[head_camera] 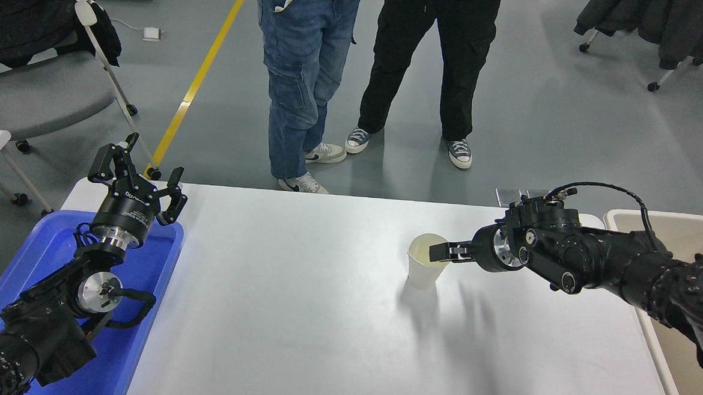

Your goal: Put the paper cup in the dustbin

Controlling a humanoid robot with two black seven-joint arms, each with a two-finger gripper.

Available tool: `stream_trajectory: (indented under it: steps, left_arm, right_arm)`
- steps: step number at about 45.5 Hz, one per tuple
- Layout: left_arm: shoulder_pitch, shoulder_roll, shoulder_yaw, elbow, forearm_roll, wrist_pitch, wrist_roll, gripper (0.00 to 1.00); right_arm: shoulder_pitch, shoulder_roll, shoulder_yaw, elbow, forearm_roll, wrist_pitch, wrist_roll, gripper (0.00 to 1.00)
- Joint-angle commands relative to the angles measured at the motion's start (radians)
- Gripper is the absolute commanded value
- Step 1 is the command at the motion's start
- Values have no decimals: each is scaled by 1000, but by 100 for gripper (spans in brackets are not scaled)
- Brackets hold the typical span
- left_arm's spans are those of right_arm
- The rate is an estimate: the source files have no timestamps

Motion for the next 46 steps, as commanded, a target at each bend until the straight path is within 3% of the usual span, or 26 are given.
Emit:
stream_trajectory:
  steps: [1, 4, 8, 26, 46]
  left_arm:
    - [0, 0, 0, 0, 0, 0, 0, 100]
    - [0, 0, 0, 0, 0, 0, 0, 100]
    - [0, 0, 0, 1, 0, 0, 0, 100]
    - [0, 0, 0, 1, 0, 0, 0, 100]
    - [0, 0, 0, 0, 0, 0, 0, 100]
  right_arm:
    - [-4, 1, 1, 0, 0, -11, 0, 25]
    - [-3, 1, 0, 0, 0, -11, -1, 18]
    - [-1, 1, -5, 1, 0, -6, -1, 0]
    - [45, -13, 15, 33, 14, 46, 2, 0]
    - [273, -224, -3, 303, 94, 127, -12, 0]
